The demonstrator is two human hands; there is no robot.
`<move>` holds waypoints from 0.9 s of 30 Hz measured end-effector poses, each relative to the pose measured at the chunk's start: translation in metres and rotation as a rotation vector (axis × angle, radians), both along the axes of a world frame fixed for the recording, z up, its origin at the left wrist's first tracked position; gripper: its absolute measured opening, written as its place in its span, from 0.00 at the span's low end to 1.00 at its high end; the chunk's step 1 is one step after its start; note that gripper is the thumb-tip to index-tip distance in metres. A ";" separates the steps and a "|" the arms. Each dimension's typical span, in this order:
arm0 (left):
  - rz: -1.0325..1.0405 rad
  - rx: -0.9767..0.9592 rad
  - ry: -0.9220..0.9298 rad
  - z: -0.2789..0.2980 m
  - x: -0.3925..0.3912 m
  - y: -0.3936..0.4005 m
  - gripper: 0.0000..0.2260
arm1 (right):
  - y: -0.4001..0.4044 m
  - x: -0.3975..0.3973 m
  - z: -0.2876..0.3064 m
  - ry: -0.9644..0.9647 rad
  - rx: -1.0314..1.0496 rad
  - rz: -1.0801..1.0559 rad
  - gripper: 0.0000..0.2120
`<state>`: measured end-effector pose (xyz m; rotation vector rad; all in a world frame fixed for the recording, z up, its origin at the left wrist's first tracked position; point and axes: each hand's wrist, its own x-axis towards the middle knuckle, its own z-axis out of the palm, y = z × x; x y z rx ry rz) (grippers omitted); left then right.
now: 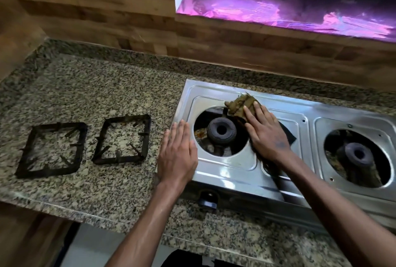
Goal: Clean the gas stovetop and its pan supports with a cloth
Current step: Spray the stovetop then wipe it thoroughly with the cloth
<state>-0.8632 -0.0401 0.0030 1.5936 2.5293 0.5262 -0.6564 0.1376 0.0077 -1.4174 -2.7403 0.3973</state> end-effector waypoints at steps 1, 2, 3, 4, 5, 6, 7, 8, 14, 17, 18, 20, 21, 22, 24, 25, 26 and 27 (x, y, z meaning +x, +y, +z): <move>-0.004 -0.002 -0.001 -0.001 0.000 0.000 0.25 | -0.013 0.016 0.003 0.001 -0.018 -0.024 0.27; -0.005 -0.004 0.002 -0.001 0.000 0.000 0.25 | -0.029 0.031 0.005 -0.001 -0.035 -0.035 0.28; -0.006 -0.006 0.007 -0.001 0.001 0.001 0.25 | -0.047 0.043 0.007 -0.009 -0.054 -0.039 0.29; -0.005 -0.009 0.010 -0.002 0.001 0.001 0.25 | -0.065 0.051 0.008 -0.019 -0.071 -0.039 0.29; -0.001 -0.011 0.017 -0.003 0.001 0.001 0.25 | -0.081 0.054 0.010 -0.024 -0.084 -0.036 0.30; -0.001 -0.012 0.024 -0.003 0.000 0.001 0.25 | -0.095 0.054 0.010 -0.029 -0.090 -0.033 0.30; -0.007 -0.017 0.027 -0.005 0.000 0.001 0.25 | -0.107 0.053 0.010 -0.036 -0.088 -0.045 0.30; -0.008 -0.020 0.033 -0.005 -0.001 0.001 0.25 | -0.112 0.048 0.009 -0.038 -0.077 -0.062 0.30; -0.019 -0.024 0.036 -0.004 -0.001 0.000 0.26 | -0.052 0.014 -0.001 -0.002 -0.004 -0.243 0.27; -0.017 -0.035 0.028 -0.003 -0.001 0.000 0.27 | -0.019 -0.005 -0.003 -0.005 0.011 -0.286 0.26; -0.017 -0.042 0.025 -0.004 -0.001 0.000 0.27 | -0.014 -0.008 -0.003 -0.007 0.010 -0.287 0.26; -0.022 -0.049 0.023 -0.004 -0.002 0.000 0.27 | -0.018 -0.008 -0.003 0.000 0.006 -0.283 0.26; -0.022 -0.046 0.026 -0.005 -0.002 0.000 0.27 | -0.025 -0.005 -0.003 0.009 0.004 -0.273 0.26; -0.025 -0.044 0.030 -0.005 -0.002 0.000 0.27 | -0.036 -0.001 -0.002 0.017 -0.001 -0.258 0.26; -0.030 -0.042 0.030 -0.006 -0.003 0.000 0.27 | -0.064 0.011 0.001 0.013 -0.028 -0.217 0.27; -0.030 -0.038 0.027 -0.006 -0.003 -0.001 0.27 | -0.081 0.019 0.002 0.004 -0.045 -0.194 0.27; -0.031 -0.030 0.023 -0.006 -0.002 -0.001 0.28 | -0.097 0.026 0.005 -0.005 -0.059 -0.170 0.28; -0.033 -0.018 0.010 -0.005 -0.002 -0.001 0.28 | -0.111 0.032 0.007 -0.011 -0.067 -0.144 0.28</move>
